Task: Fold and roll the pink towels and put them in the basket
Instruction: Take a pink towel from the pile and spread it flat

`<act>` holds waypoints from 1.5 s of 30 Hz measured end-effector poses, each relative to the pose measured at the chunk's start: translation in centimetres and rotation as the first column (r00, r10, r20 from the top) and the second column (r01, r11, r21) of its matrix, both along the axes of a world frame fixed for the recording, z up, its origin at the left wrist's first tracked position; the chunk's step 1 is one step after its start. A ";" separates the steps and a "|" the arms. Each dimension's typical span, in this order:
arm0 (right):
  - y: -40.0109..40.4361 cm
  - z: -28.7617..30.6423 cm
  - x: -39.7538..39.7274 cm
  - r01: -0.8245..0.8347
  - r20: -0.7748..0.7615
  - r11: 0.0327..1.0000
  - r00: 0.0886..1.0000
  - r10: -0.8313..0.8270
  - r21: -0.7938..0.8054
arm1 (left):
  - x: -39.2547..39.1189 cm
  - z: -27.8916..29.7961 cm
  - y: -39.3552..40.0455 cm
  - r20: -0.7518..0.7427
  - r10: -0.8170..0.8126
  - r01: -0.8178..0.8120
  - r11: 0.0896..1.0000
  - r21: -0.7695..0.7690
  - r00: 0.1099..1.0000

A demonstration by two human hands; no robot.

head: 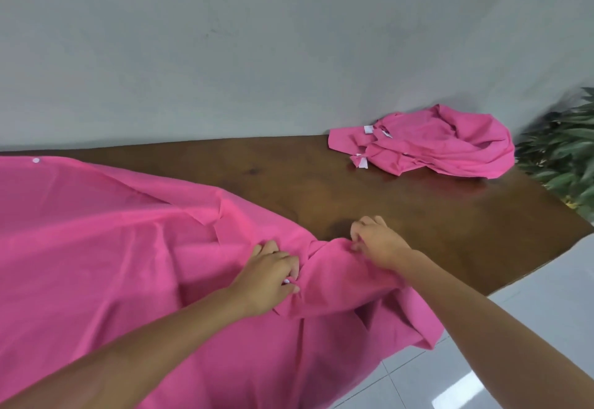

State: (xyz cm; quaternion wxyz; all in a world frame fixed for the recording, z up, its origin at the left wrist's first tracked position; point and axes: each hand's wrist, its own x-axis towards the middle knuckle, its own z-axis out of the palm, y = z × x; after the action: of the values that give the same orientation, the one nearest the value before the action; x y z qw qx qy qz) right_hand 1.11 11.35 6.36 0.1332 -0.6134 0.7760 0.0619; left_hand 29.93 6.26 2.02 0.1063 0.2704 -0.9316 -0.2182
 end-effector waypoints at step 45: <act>-19.7 -1.9 -27.5 -0.010 -0.047 1.000 0.999 0.012 0.025 | -25.3 -3.1 -2.3 0.294 0.467 -0.410 0.881 -0.236 0.834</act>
State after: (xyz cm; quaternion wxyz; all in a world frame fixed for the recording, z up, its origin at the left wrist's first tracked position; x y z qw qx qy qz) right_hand -26.41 -8.34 4.50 0.1220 -0.6143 0.7747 0.0868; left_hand 4.64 3.91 -1.07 0.0118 0.5012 -0.8631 -0.0604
